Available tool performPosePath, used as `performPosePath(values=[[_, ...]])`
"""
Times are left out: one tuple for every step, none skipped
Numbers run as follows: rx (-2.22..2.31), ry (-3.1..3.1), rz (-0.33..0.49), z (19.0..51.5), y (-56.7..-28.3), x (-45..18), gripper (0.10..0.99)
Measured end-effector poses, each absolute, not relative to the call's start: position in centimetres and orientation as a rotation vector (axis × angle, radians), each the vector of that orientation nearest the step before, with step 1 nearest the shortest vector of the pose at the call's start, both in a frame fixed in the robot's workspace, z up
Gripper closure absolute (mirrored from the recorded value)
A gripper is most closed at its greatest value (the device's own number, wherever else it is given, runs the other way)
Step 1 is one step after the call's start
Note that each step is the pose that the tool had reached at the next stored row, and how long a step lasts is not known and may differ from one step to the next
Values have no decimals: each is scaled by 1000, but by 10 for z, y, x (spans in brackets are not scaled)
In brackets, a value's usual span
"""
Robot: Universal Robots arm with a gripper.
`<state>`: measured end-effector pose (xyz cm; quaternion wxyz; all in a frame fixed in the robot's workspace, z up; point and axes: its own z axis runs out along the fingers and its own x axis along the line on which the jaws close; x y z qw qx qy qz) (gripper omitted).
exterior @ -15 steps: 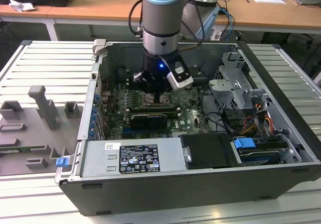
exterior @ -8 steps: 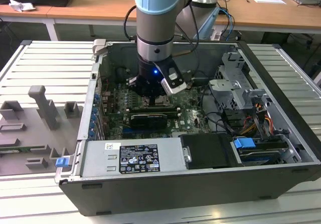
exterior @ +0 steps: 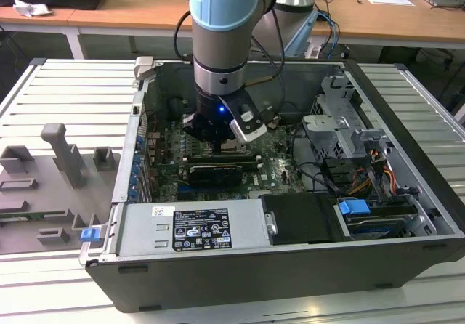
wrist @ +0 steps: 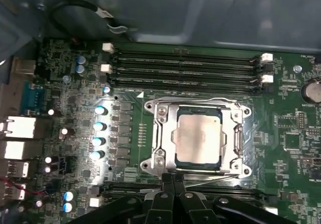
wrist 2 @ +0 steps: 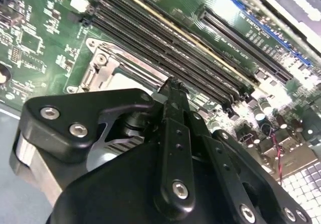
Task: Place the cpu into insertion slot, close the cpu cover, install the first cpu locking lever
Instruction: 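Install the first cpu locking lever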
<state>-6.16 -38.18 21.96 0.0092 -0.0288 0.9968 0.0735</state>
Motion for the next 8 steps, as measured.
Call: performPosePath(values=[[-90,3113,237,219,-383,-63,980],[-90,3112,245,219,-384,-65,980],[-90,3111,250,219,-385,-66,980],[-91,3111,253,219,-386,-66,980],[-90,3110,255,218,-387,-66,980],[-90,3110,258,218,-389,-66,980],[-90,3109,272,218,-391,-67,980],[-90,3106,293,218,-391,-70,980]])
